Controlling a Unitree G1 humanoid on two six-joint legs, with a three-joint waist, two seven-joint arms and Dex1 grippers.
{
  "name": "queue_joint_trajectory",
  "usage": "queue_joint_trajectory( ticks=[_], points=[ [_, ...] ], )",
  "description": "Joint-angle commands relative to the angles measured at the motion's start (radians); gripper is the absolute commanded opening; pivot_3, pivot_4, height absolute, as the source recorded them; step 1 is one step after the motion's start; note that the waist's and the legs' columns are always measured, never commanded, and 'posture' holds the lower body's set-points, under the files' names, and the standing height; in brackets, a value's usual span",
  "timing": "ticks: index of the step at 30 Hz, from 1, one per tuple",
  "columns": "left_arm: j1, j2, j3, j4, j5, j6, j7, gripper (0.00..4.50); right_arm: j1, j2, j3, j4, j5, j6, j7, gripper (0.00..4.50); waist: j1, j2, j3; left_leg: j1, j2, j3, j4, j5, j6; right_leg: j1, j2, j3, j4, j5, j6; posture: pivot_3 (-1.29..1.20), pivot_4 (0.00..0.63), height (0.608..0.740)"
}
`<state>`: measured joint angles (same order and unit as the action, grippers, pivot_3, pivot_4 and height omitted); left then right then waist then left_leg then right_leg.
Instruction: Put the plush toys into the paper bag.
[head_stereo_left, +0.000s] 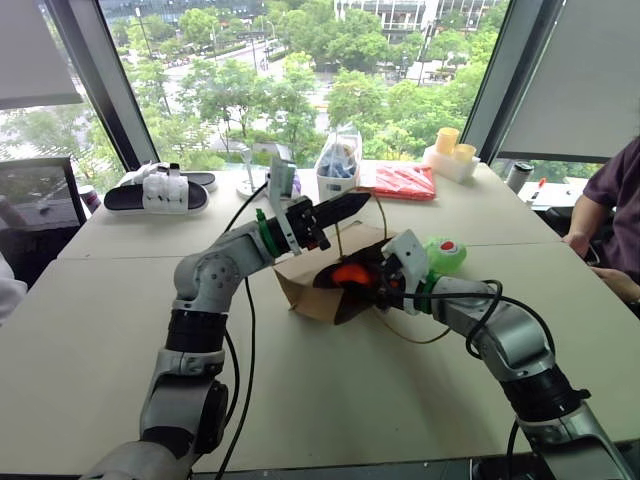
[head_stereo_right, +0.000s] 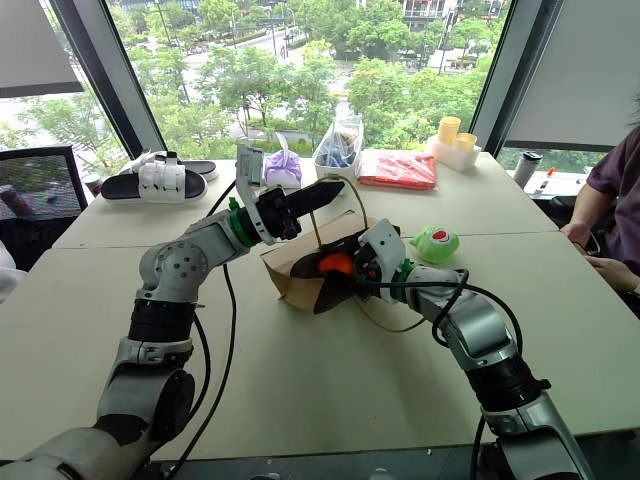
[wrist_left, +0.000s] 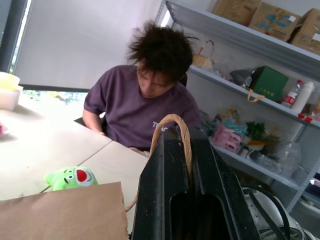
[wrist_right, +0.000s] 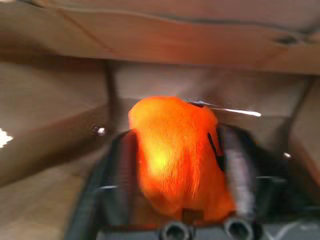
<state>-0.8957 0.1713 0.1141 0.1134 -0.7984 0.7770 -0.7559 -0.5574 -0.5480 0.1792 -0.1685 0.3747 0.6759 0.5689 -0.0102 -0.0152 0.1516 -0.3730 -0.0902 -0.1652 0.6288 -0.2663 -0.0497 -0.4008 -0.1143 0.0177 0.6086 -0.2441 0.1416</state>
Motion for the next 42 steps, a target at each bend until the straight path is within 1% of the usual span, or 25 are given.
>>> queue_joint_trajectory(
  ticks=[1,4,7,8,9,11,12,13,15,16,18,20,21,25,27,28,30,31,33,35,36,37,38,42],
  points=[
    [-0.003,-0.004,0.011,-0.017,0.002,-0.027,0.010,0.00,0.040,-0.044,-0.120,-0.158,0.103,0.073,0.045,4.42,0.002,0.000,0.000,0.000,0.000,0.000,0.000,0.000,0.000,0.000,0.000,0.000,0.000,0.000,0.000,0.00,0.150,0.740],
    [0.004,-0.008,0.001,-0.016,0.011,-0.035,0.012,0.00,0.081,-0.066,-0.257,-0.262,0.258,0.174,0.069,4.42,0.001,0.000,0.000,0.000,0.000,-0.001,0.000,0.000,0.000,0.000,0.000,0.000,-0.001,0.000,0.000,0.00,0.150,0.740],
    [0.010,-0.010,-0.003,-0.015,0.010,-0.037,0.013,0.00,0.113,-0.069,-0.497,-0.308,0.469,0.248,0.038,4.42,0.001,0.000,0.000,0.000,0.000,-0.001,0.000,-0.001,0.002,0.001,0.000,0.000,-0.001,0.000,0.000,0.00,0.150,0.740],
    [0.011,-0.009,-0.003,-0.014,0.010,-0.036,0.012,0.00,0.116,-0.067,-0.544,-0.308,0.507,0.259,0.019,4.42,0.002,0.000,0.000,0.000,0.000,-0.001,0.000,-0.003,0.005,0.001,0.000,0.000,-0.001,0.000,0.000,0.00,0.150,0.740],
    [0.012,-0.010,-0.004,-0.014,0.010,-0.036,0.012,0.00,0.118,-0.064,-0.597,-0.280,0.519,0.249,-0.005,4.42,0.001,0.000,0.000,0.000,0.000,-0.001,0.000,-0.003,0.006,0.002,0.000,0.000,-0.001,0.000,0.000,0.00,0.150,0.740],
    [0.015,-0.012,-0.007,-0.017,0.010,-0.034,0.010,0.00,0.104,-0.042,-0.662,-0.185,0.455,0.174,-0.085,4.42,0.001,0.000,0.000,0.001,0.000,-0.001,0.001,-0.004,0.006,0.002,0.000,0.000,-0.001,0.000,0.000,0.00,0.150,0.740],
    [0.016,-0.012,-0.009,-0.018,0.010,-0.034,0.010,0.00,0.090,-0.028,-0.674,-0.123,0.410,0.137,-0.132,4.42,0.001,0.000,0.000,0.001,0.000,0.000,0.001,-0.004,0.006,0.003,0.000,0.000,-0.001,0.000,0.000,0.00,0.150,0.740],
    [0.017,-0.013,-0.009,-0.019,0.010,-0.034,0.011,0.00,0.080,-0.020,-0.676,-0.084,0.384,0.113,-0.164,4.42,0.000,0.000,0.000,0.002,0.000,0.001,0.001,-0.004,0.006,0.003,0.000,0.000,-0.001,0.000,0.000,0.00,0.150,0.740],
    [0.018,-0.015,-0.011,-0.022,0.011,-0.035,0.013,0.00,0.051,-0.035,-0.586,0.050,0.242,0.071,-0.234,4.42,-0.001,0.000,0.000,0.002,0.000,0.003,0.000,-0.004,0.006,0.003,0.000,0.000,-0.001,0.000,0.000,0.00,0.150,0.740],
    [0.019,-0.016,-0.012,-0.025,0.011,-0.035,0.014,0.00,0.031,-0.041,-0.524,0.125,0.161,0.031,-0.252,4.42,-0.004,0.000,0.000,0.003,0.000,0.004,0.000,-0.004,0.006,0.002,0.000,0.001,0.000,0.000,0.000,0.00,0.150,0.740],
    [0.020,-0.018,-0.011,-0.028,0.011,-0.036,0.018,0.00,-0.015,-0.039,-0.441,0.254,0.048,-0.043,-0.272,4.42,-0.006,0.001,0.000,0.003,0.000,0.006,0.000,-0.003,0.006,0.001,0.000,0.002,0.001,0.000,0.000,0.00,0.150,0.740],
    [0.021,-0.018,-0.010,-0.030,0.012,-0.037,0.023,0.00,-0.073,-0.020,-0.394,0.387,-0.021,-0.108,-0.285,4.42,-0.009,0.001,0.000,0.003,0.001,0.007,-0.001,-0.001,0.003,-0.001,0.000,0.003,0.002,0.000,0.000,0.00,0.150,0.740],
    [0.024,-0.017,-0.009,-0.031,0.013,-0.038,0.027,0.00,-0.129,0.001,-0.363,0.512,-0.068,-0.162,-0.301,4.42,-0.009,0.002,0.000,0.002,0.001,0.008,-0.001,0.000,0.000,-0.002,0.000,0.003,0.002,0.000,0.000,0.00,0.150,0.740],
    [0.040,-0.017,-0.011,-0.043,0.020,-0.042,0.044,0.00,-0.318,0.065,-0.267,0.954,-0.211,-0.347,-0.326,4.42,-0.012,0.001,0.000,0.002,0.001,0.011,-0.001,0.000,0.000,-0.004,0.000,0.005,0.003,0.000,0.000,0.00,0.150,0.740],
    [0.051,-0.012,-0.014,-0.064,0.029,-0.045,0.058,0.00,-0.385,0.086,-0.234,1.131,-0.272,-0.400,-0.353,4.42,-0.011,0.001,0.000,0.002,0.001,0.012,-0.002,0.000,0.000,-0.004,0.000,0.005,0.002,0.000,0.000,0.00,0.150,0.740],
    [0.056,-0.007,-0.008,-0.073,0.028,-0.044,0.066,0.00,-0.402,0.089,-0.224,1.184,-0.289,-0.417,-0.346,4.19,-0.010,0.001,0.000,0.002,0.001,0.011,-0.002,0.000,0.000,-0.004,0.000,0.005,0.002,0.000,0.000,0.00,0.150,0.740],
    [0.065,0.003,0.003,-0.083,0.026,-0.041,0.078,0.00,-0.426,0.084,-0.187,1.253,-0.340,-0.451,-0.334,3.57,-0.004,0.001,0.000,0.001,0.001,0.010,-0.002,0.000,0.000,-0.004,0.000,0.005,0.002,0.000,0.000,0.00,0.150,0.740],
    [0.069,0.008,0.007,-0.085,0.026,-0.042,0.083,0.00,-0.438,0.087,-0.196,1.281,-0.338,-0.457,-0.335,3.12,-0.005,0.001,0.000,0.000,0.001,0.009,-0.002,0.000,0.000,-0.004,0.000,0.005,0.002,0.000,-0.001,0.00,0.150,0.740],
    [0.072,0.013,0.008,-0.086,0.025,-0.044,0.090,0.00,-0.456,0.088,-0.200,1.319,-0.349,-0.473,-0.335,2.03,-0.009,0.001,-0.001,0.000,0.000,0.010,-0.002,0.000,0.000,-0.004,-0.001,0.005,0.002,0.000,0.000,0.00,0.150,0.740],
    [0.072,0.013,0.008,-0.085,0.022,-0.045,0.093,0.00,-0.467,0.088,-0.205,1.344,-0.359,-0.484,-0.339,1.14,-0.010,0.001,-0.001,0.001,0.000,0.010,-0.002,0.000,0.000,-0.003,-0.001,0.005,0.001,0.000,0.000,0.00,0.150,0.740],
    [0.070,0.011,0.008,-0.084,0.020,-0.045,0.094,0.00,-0.470,0.087,-0.205,1.351,-0.364,-0.489,-0.339,0.63,-0.010,0.001,-0.001,0.001,0.000,0.010,-0.002,0.000,0.000,-0.003,-0.001,0.005,0.001,0.000,0.000,0.00,0.150,0.740],
    [0.067,0.009,0.008,-0.081,0.020,-0.046,0.093,0.00,-0.473,0.087,-0.209,1.356,-0.366,-0.492,-0.340,0.22,-0.010,0.001,-0.001,0.001,0.000,0.010,-0.002,0.000,0.000,-0.003,-0.001,0.005,0.002,0.000,0.000,0.00,0.150,0.740],
    [0.063,0.006,0.006,-0.076,0.020,-0.048,0.091,0.00,-0.473,0.084,-0.211,1.357,-0.368,-0.497,-0.339,0.02,-0.010,0.001,-0.001,0.001,0.000,0.010,-0.001,0.000,0.000,-0.003,-0.001,0.005,0.002,0.000,0.000,0.00,0.150,0.740],
    [0.042,-0.004,0.002,-0.049,0.025,-0.058,0.081,0.00,-0.453,0.043,-0.214,1.299,-0.377,-0.511,-0.317,0.02,-0.009,0.001,-0.001,0.001,0.000,0.010,-0.001,0.000,-0.001,-0.003,-0.001,0.005,0.002,0.000,0.000,0.00,0.150,0.740]
  ],
)
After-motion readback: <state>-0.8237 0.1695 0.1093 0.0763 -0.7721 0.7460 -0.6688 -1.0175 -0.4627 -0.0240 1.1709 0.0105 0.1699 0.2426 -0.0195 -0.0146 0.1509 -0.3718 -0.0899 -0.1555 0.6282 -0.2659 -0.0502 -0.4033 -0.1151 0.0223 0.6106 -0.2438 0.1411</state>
